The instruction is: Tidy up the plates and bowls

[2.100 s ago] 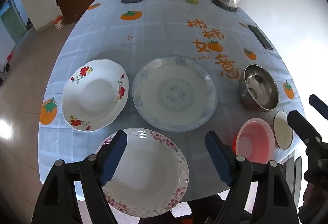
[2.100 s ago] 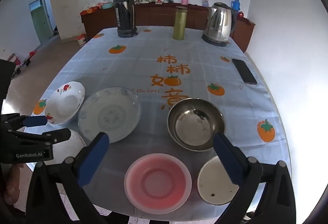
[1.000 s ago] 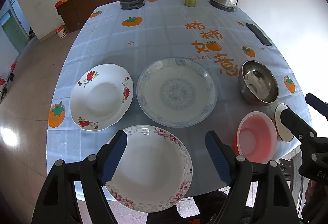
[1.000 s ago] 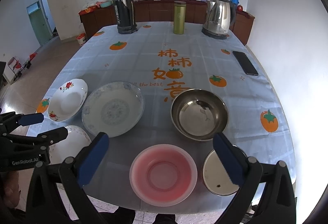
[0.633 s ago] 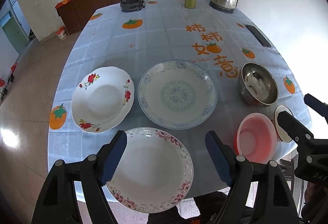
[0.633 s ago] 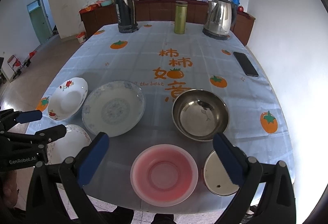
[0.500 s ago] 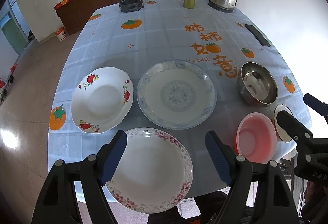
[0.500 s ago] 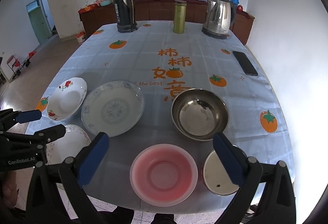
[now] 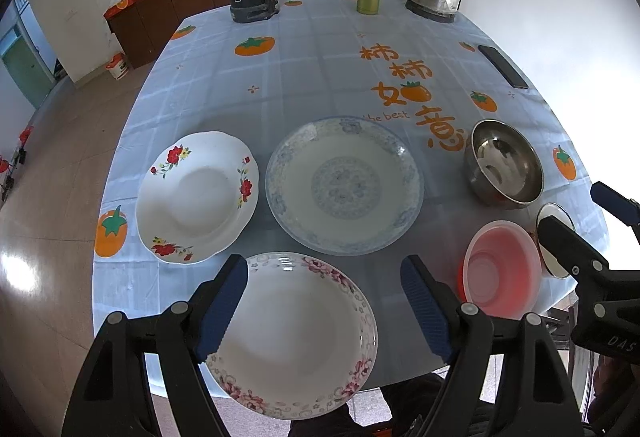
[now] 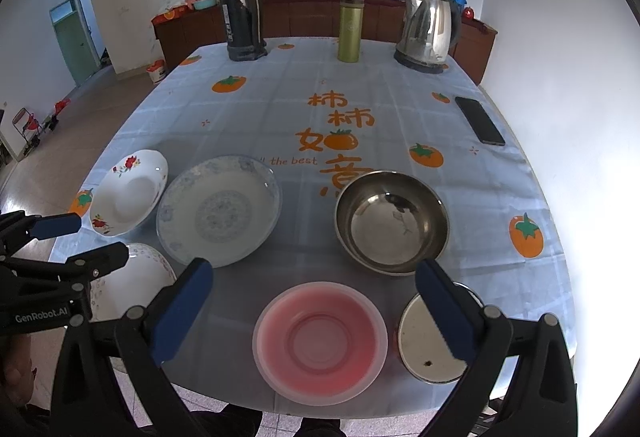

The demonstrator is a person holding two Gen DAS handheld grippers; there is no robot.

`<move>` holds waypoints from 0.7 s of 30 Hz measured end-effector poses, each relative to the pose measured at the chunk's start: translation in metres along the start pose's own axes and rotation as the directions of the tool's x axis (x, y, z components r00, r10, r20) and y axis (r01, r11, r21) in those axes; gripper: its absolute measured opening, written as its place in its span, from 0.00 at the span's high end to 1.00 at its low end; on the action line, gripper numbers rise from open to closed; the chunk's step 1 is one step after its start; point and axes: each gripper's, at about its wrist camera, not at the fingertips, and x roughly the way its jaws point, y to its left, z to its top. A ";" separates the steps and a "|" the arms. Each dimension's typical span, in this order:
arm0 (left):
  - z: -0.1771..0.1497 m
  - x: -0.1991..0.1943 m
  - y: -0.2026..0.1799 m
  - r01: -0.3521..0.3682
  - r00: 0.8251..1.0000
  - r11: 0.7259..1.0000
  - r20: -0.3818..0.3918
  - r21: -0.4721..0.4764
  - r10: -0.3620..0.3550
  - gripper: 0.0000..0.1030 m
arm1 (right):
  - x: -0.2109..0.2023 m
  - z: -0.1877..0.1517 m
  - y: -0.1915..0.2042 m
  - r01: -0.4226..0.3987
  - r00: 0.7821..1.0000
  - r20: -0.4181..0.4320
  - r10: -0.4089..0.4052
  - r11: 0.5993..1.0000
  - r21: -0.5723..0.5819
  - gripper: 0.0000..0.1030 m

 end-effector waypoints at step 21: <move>0.000 0.005 0.007 -0.004 1.000 1.000 -0.010 -0.013 0.004 0.22 | 0.007 0.003 0.005 0.015 1.000 -0.012 -0.016 1.000 -0.023 0.02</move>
